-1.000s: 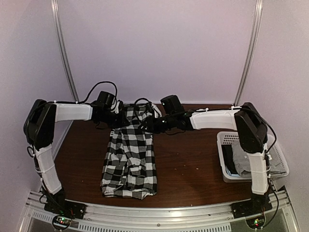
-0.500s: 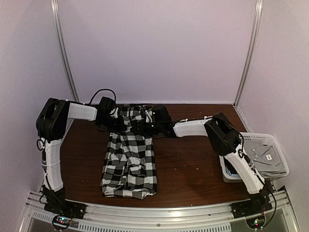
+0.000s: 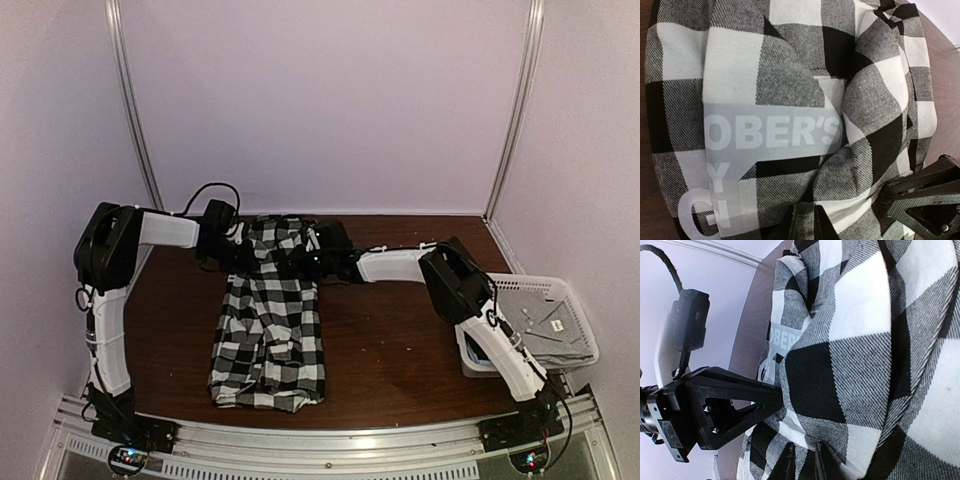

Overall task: Fold and stack the long sleeve shirts
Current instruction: Smooth out the rectangle-folded shirt at the center of the board.

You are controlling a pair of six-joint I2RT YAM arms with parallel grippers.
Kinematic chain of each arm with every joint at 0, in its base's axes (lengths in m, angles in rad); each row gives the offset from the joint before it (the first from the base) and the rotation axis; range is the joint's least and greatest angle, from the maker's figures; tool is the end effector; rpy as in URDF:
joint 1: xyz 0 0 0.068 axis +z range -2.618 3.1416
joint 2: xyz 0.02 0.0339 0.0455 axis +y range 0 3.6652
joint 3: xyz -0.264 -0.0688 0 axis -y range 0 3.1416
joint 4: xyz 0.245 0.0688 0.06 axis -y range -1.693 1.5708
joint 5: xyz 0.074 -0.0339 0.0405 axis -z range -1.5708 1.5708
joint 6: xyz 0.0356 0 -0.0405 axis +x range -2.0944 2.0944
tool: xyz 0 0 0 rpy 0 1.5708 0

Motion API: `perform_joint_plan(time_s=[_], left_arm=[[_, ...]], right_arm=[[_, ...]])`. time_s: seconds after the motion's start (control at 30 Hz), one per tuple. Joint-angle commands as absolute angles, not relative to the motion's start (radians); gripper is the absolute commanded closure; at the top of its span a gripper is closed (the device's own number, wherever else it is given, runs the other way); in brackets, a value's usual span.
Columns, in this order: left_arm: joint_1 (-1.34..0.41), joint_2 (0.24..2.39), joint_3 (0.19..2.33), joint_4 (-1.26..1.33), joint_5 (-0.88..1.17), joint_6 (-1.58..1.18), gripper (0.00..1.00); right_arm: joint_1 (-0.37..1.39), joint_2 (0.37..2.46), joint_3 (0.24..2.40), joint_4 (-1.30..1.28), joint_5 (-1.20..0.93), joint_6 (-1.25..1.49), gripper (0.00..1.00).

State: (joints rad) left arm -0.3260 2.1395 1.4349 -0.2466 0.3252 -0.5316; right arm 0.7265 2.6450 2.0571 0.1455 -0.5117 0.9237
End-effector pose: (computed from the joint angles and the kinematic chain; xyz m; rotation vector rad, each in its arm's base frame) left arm 0.4229 -0.1550 0.1353 -0.1317 2.6141 -0.7379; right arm 0.4251 0.4011 0.1084 -0.1520 2.3190 1.4728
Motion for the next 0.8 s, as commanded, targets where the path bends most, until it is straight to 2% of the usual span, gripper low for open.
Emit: perform_joint_plan(time_s=[0.0,0.4,0.57,0.77], left_arm=[[-0.310,2.165,1.464,-0.270,0.299,-0.493,0.86],[-0.307,2.083,1.535,-0.296,0.302,-0.496,0.85],[-0.369,2.071,1.529,-0.240,0.307,-0.522,0.83],[-0.382,2.183,1.587,-0.194,0.348,-0.560,0.84]], right_arm=[[0.717,2.657,2.111,0.104,-0.482,0.917,0.85],[0.722,2.515,2.076,-0.012,-0.468,0.751,0.84],[0.732,2.355,1.924,-0.036,-0.429,0.654,0.81],[0.765,2.206,1.681,-0.004,-0.449,0.626,0.81]])
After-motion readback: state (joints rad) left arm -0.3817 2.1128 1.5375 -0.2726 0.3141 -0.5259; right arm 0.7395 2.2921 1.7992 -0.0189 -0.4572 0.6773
